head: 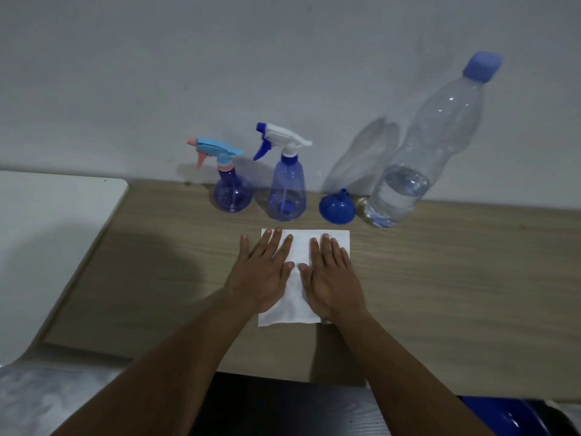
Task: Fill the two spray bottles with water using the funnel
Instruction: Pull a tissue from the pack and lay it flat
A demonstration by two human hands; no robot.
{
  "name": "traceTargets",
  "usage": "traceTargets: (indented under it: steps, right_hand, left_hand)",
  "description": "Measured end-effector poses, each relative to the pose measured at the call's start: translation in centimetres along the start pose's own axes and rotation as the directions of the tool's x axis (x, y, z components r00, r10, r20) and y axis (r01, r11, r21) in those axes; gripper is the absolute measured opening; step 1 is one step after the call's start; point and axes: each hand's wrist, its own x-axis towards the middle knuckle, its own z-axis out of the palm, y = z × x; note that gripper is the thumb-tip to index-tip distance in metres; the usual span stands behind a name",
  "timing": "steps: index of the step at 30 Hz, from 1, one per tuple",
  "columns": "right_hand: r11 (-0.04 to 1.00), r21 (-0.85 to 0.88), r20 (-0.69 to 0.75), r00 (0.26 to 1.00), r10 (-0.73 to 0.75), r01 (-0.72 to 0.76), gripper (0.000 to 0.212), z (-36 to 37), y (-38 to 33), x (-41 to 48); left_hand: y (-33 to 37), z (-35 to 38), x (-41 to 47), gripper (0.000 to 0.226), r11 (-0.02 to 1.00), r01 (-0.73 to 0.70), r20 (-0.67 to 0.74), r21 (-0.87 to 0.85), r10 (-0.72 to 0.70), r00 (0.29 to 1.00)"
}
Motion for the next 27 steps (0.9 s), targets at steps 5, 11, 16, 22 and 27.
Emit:
traceTargets:
  steps: [5,11,16,22,27]
  right_hand:
    - [1.0,0.014,-0.032,0.999,0.002,-0.001,0.068,-1.1,6.2,-0.7]
    - [1.0,0.015,-0.047,0.999,0.006,-0.005,0.076,-2.6,13.2,-2.1]
    - [0.998,0.027,-0.074,0.996,0.056,-0.054,0.075,-3.6,18.1,-4.7]
    - [0.997,0.035,-0.085,0.994,0.074,-0.072,0.066,-3.8,19.0,-6.9]
    - [0.995,0.041,-0.065,0.993,0.097,-0.095,0.076,-3.4,17.7,-7.8]
  left_hand:
    - [6.2,-0.2,2.6,0.072,1.0,-0.002,0.014,-0.001,0.002,1.0]
    - [13.1,-0.1,5.0,0.071,1.0,-0.009,0.022,0.001,0.009,1.0]
    - [18.6,0.2,6.4,0.071,0.999,-0.037,0.025,-0.02,0.038,0.999]
    - [19.5,0.8,5.2,0.068,0.999,-0.052,0.021,-0.015,0.053,0.998]
    - [18.4,0.4,3.2,0.063,0.997,-0.064,0.03,-0.04,0.065,0.997]
